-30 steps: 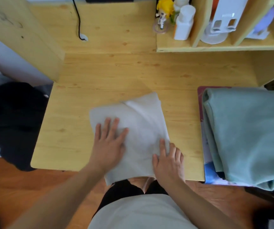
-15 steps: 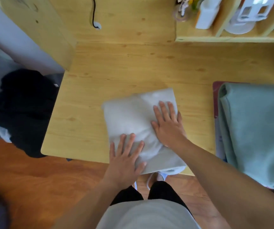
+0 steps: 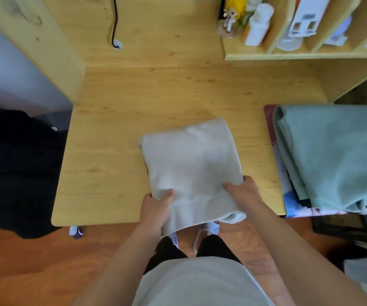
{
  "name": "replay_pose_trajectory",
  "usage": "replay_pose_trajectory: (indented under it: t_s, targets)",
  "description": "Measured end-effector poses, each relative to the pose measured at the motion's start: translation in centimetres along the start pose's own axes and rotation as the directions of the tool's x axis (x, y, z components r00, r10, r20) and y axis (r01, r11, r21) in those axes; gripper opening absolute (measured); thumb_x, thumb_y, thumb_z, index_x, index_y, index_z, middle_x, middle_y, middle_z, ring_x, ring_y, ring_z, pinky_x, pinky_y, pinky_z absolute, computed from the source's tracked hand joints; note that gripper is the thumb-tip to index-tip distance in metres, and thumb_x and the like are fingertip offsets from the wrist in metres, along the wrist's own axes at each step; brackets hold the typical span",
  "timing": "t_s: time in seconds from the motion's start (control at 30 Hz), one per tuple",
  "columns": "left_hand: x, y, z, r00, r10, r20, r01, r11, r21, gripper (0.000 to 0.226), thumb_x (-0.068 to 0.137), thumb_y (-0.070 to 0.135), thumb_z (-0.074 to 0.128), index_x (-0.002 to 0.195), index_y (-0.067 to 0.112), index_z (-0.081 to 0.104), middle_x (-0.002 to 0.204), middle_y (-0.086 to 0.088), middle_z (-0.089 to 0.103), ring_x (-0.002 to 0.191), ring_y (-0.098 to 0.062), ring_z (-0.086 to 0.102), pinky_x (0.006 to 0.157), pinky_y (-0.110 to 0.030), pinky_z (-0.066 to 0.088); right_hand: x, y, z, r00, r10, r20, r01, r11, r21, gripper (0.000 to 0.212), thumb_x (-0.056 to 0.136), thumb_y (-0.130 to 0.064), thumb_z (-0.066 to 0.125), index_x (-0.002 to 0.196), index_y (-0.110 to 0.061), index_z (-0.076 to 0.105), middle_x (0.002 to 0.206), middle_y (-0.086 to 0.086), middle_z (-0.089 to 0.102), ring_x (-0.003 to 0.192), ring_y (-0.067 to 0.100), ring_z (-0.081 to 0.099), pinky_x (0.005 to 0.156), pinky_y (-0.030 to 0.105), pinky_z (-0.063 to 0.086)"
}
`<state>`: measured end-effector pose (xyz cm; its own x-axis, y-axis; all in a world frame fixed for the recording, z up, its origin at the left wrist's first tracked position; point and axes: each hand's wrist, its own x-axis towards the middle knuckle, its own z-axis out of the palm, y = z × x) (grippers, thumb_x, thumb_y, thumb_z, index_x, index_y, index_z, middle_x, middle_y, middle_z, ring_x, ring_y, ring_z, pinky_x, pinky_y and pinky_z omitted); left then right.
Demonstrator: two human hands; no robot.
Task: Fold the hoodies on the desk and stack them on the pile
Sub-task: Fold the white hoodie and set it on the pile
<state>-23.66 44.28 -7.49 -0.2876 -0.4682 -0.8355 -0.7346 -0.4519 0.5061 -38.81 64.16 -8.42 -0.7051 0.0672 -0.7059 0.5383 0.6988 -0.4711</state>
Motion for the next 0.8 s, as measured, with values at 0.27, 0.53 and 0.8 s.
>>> replay_pose_trajectory:
  t_s: [0.27, 0.53, 0.8]
  targets:
    - [-2.2, 2.2, -6.0, 0.899, -0.092, 0.428, 0.183, 0.967, -0.175, 0.048, 0.083, 0.028, 0.066, 0.124, 0.003, 0.065, 0.104, -0.021, 0.075, 0.086, -0.035, 0.073, 0.080, -0.046, 0.057, -8.1, 3.3, -1.0, 0.823, 0.059, 0.565, -0.436, 0.703, 0.562, 0.051, 0.081, -0.019, 0.079, 0.127, -0.002, 0.065, 0.117, 0.021, 0.071, 0.101, 0.034, 0.070, 0.085, 0.045, 0.057]
    - [-9.6, 8.2, -4.3, 0.874, 0.096, 0.477, 0.057, 0.954, -0.295, 0.023, 0.080, 0.024, 0.063, 0.092, 0.006, 0.071, 0.074, -0.018, 0.068, 0.058, -0.029, 0.068, 0.049, -0.033, 0.056, -12.5, -1.5, -7.4, 0.852, -0.136, 0.506, -0.342, 0.587, 0.734, 0.045, 0.087, -0.026, 0.064, 0.120, 0.003, 0.068, 0.112, 0.025, 0.068, 0.100, 0.038, 0.067, 0.097, 0.049, 0.050]
    - [-23.1, 15.8, 8.8, 0.648, 0.485, 0.587, -0.244, 0.863, -0.443, 0.024, 0.071, 0.027, 0.060, 0.073, 0.020, 0.082, 0.078, -0.006, 0.075, 0.061, -0.022, 0.071, 0.054, -0.034, 0.059, -15.7, -5.2, -29.9, 0.855, -0.511, 0.086, 0.230, 0.523, 0.821, 0.038, 0.080, -0.022, 0.056, 0.108, -0.007, 0.077, 0.102, 0.017, 0.073, 0.086, 0.032, 0.072, 0.073, 0.043, 0.062]
